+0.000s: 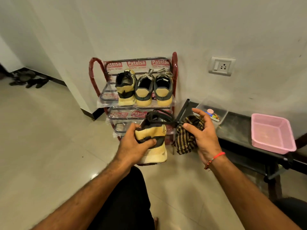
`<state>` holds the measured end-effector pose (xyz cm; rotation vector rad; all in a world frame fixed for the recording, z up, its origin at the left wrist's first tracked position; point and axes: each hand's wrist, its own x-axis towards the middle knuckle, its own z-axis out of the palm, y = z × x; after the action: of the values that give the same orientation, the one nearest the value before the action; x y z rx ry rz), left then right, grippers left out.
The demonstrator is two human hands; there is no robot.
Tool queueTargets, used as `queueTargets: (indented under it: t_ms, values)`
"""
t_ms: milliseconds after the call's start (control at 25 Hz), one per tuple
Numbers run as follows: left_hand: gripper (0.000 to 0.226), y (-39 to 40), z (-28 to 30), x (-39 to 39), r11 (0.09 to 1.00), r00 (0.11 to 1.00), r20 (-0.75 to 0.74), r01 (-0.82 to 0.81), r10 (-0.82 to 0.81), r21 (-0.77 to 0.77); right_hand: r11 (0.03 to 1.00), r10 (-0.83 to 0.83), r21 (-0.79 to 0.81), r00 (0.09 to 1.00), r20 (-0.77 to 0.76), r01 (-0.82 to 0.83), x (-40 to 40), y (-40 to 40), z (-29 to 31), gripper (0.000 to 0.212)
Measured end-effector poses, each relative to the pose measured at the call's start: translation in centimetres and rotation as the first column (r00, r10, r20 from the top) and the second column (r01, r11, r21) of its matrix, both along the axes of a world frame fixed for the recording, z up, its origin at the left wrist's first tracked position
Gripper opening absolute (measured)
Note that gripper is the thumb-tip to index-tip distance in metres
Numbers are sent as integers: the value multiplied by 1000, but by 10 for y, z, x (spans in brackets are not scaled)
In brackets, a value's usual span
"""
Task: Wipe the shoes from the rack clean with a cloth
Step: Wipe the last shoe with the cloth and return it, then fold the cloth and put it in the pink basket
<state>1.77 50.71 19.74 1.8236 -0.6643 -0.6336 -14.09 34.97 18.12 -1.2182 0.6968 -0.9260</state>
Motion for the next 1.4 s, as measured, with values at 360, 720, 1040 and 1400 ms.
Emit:
queueTargets:
  t_ms: [360,720,1040,1400]
  values:
    - [51,13,45,127,961,903,373,-127,215,-246,998,-43,51,997,59,40,81,1,16,43]
    - [53,-59,31,281,920,821,440,-243,364,-307,994,-76,90,992,104,67,140,-13,12,41]
    - [55,-122,-37,332,954,881,378,-219,284,-206,993,-76,94,996,51,71,158,-39,-21,42]
    - [89,-119,-52,362,998,875,482,-61,42,23,990,-80,117,996,30,76,156,-41,-40,42]
